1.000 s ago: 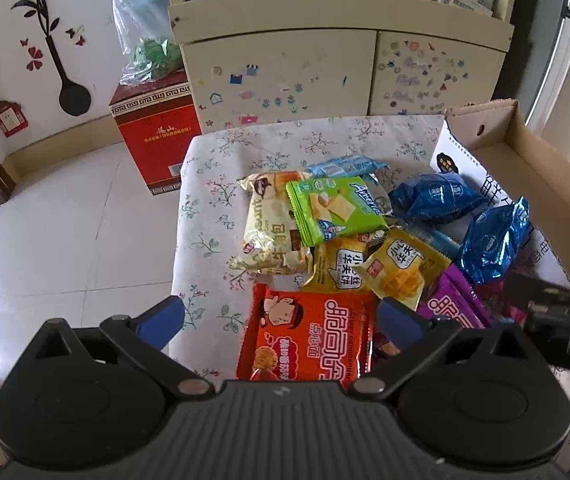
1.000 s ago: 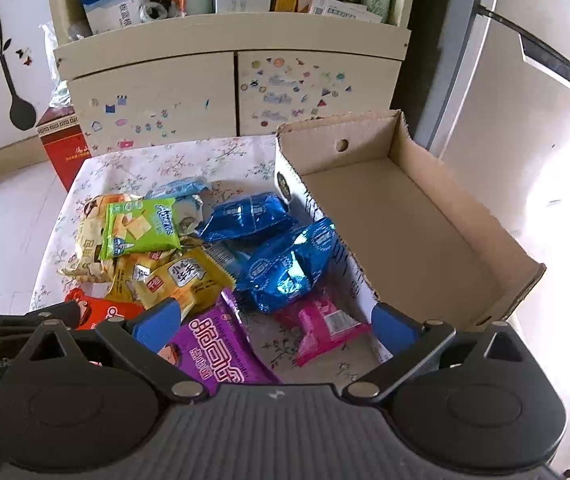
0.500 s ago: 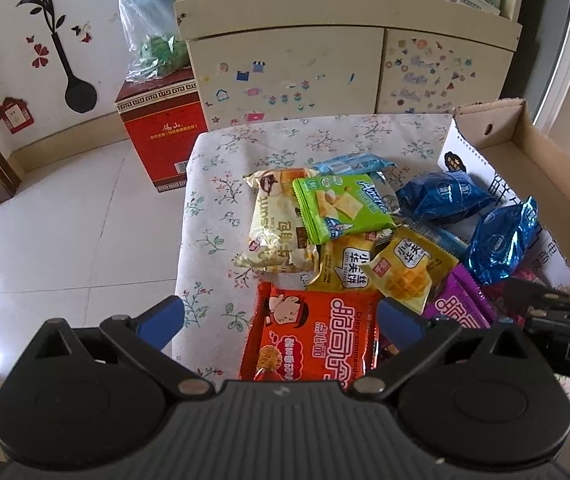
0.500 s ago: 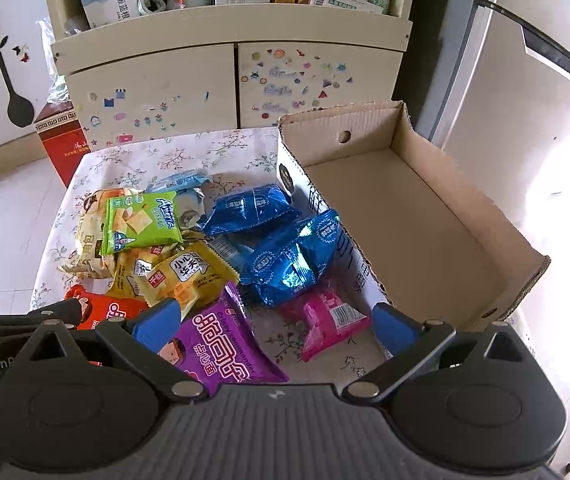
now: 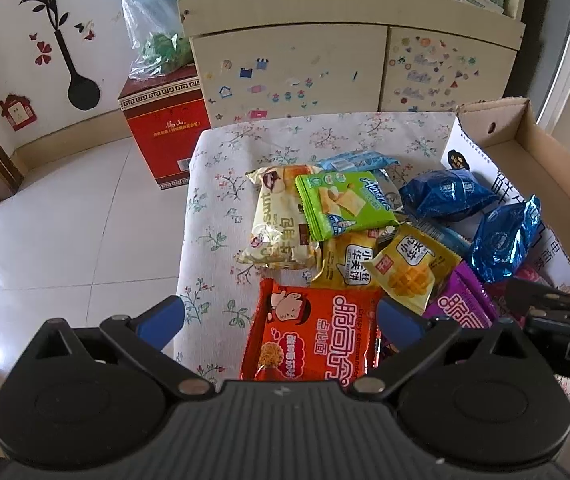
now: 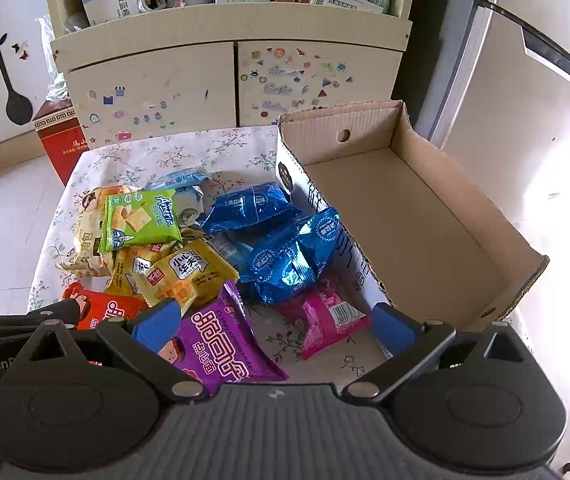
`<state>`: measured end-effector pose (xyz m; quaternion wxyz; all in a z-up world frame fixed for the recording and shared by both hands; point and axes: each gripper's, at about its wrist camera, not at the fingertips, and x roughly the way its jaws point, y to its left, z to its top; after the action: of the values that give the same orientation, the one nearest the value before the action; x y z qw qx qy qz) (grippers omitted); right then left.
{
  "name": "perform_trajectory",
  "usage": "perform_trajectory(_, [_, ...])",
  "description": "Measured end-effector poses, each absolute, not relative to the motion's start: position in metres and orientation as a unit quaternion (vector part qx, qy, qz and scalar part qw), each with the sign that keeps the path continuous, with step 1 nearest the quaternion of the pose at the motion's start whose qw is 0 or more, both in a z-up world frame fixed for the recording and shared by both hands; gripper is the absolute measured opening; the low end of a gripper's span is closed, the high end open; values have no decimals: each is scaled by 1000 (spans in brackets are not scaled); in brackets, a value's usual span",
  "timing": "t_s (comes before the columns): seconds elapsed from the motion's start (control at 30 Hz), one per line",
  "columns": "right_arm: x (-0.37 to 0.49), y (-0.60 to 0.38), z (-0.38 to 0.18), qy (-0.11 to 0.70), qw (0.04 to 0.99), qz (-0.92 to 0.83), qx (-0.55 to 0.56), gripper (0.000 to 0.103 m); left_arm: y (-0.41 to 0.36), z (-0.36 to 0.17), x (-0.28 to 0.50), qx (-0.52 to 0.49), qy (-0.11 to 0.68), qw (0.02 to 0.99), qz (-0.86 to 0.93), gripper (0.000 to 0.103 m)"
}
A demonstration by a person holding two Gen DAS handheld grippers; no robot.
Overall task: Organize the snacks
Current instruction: 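Move the left tool over the red bag while the right tool nears the purple bag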
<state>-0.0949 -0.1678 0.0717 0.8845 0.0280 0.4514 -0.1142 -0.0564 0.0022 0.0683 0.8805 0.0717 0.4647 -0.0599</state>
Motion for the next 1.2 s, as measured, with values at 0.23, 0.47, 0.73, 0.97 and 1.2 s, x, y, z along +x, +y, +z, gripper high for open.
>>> perform_trajectory(0.23, [-95,-168,72,451,885,-115,28,103,3,68,-57,71,465,881,-58,101])
perform_trajectory(0.47, [-95,-167,71,452,885,-113,28,103,3,66,-57,70,468,879,-55,101])
perform_trajectory(0.73, [-95,-167,70,452,885,-111,26,103,3,64,-56,70,471,878,-53,101])
perform_trajectory(0.97, [-96,-167,68,454,884,-106,22,103,3,62,-57,68,475,876,-56,101])
perform_trajectory(1.2, [-96,-168,66,455,884,-105,18,103,1,59,-58,70,474,876,-59,101])
